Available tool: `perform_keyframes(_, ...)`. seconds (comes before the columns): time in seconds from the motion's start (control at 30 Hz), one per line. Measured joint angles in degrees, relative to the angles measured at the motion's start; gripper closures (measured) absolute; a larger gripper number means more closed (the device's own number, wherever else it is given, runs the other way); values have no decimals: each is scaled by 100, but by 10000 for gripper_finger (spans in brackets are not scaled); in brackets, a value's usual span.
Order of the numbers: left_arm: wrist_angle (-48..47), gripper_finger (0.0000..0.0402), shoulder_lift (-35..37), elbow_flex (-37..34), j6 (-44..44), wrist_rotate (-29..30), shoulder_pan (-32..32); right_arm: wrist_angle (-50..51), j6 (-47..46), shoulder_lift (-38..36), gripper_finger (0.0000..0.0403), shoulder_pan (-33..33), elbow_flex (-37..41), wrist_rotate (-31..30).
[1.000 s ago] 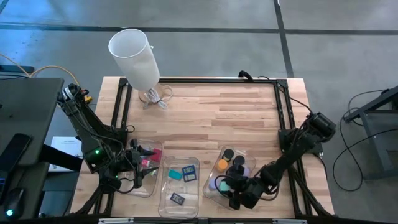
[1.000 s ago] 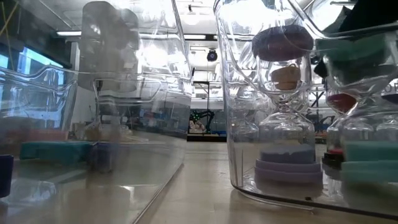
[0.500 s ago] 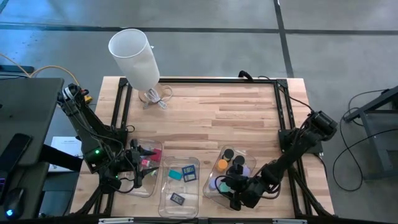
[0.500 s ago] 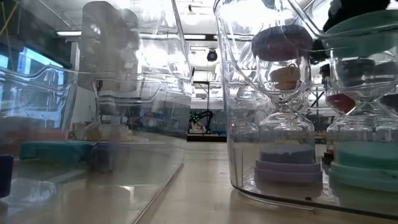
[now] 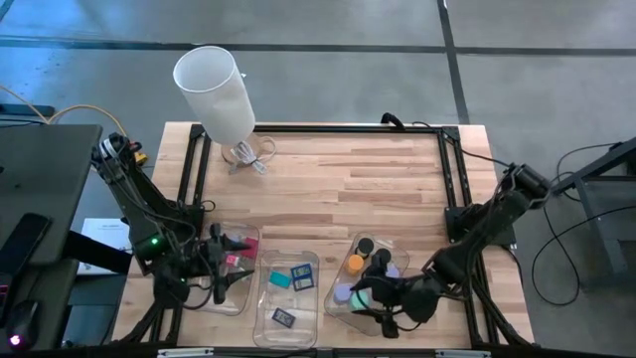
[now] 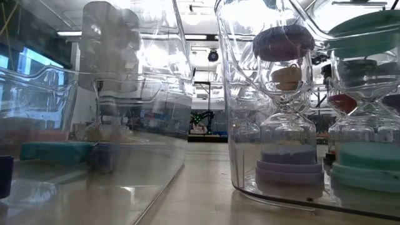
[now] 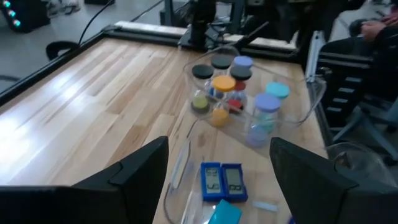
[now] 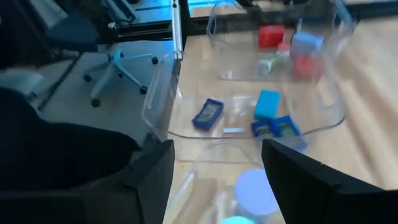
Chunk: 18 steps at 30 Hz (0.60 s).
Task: Pick & Place Office items
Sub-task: Return to Home Position
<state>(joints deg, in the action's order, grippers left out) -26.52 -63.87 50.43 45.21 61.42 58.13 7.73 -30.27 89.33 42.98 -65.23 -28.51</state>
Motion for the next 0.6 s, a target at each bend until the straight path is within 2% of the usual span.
perform_keyframes(0.13, 467, 132, 57, 0, -542, 4, 0, 35, 663, -87, 180, -18, 4, -126)
perform_keyframes(0.27, 810, 151, 246, 0, -927, -64, -135, 165, 1086, -89, 217, -78, 4, -266)
perform_keyframes(0.43, 803, 199, 766, 2, -1566, -444, -642, 379, 1699, -151, 292, -278, 9, -166)
perform_keyframes(0.6, 779, 271, 1347, 2, -2634, -683, -1295, 1069, 1998, -562, 385, -693, 9, 270)
